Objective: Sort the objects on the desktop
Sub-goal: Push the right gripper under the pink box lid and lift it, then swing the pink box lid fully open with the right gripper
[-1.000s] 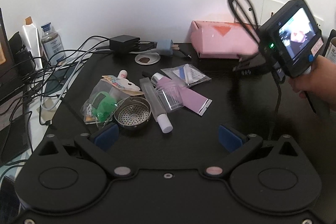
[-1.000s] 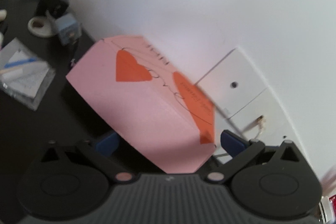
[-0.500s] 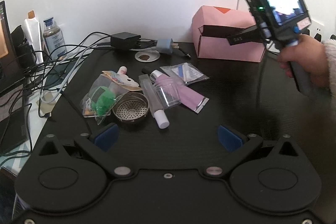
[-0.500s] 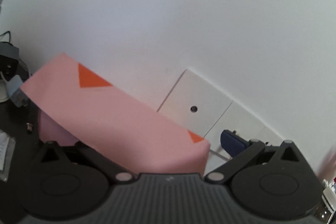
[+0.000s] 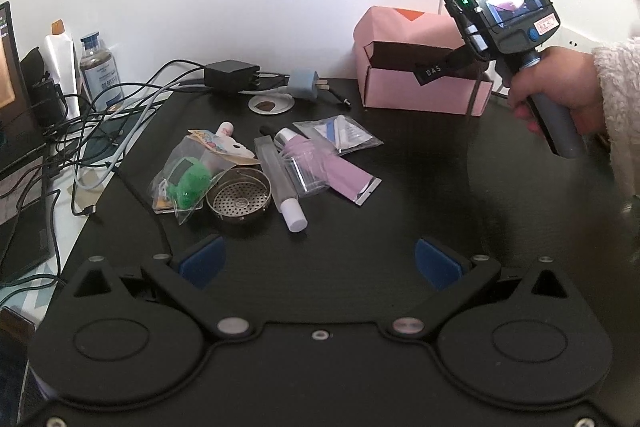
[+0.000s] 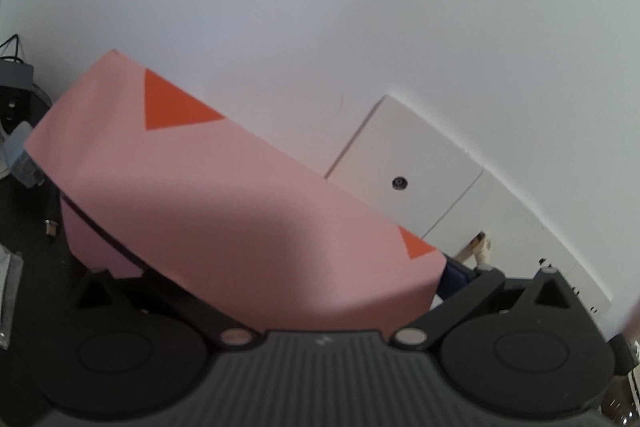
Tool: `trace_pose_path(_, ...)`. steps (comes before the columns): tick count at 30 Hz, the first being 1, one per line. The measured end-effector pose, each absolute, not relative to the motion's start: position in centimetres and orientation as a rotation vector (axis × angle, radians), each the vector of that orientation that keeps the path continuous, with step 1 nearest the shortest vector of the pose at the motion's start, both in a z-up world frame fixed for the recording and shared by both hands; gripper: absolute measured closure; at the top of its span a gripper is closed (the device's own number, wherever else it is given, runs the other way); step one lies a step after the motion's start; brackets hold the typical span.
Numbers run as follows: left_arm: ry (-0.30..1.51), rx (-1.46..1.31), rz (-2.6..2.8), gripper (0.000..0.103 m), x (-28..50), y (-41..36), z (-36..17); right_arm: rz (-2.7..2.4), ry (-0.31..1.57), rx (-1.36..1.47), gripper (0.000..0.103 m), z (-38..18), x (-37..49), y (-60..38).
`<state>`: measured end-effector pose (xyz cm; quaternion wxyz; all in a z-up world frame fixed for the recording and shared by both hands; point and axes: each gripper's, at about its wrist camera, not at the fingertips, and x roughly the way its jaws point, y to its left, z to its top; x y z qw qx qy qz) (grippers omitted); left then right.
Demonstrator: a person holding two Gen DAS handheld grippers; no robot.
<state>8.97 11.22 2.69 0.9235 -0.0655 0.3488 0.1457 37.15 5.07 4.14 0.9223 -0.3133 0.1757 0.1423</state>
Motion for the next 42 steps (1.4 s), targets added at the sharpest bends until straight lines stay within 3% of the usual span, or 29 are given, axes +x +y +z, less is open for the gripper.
trace_pose_path(23, 0.602, -0.150, 0.243, 0.000, 8.6, 14.3, 8.2, 0.307, 0.579, -0.535, 0.001, 6.0, 30.5, -0.7)
trace_pose_path(42, 0.678, -0.092, 0.084, 0.000, 13.4, 9.6, 4.7, 0.335, 0.761, -0.304, 0.001, 4.2, 25.3, -6.4)
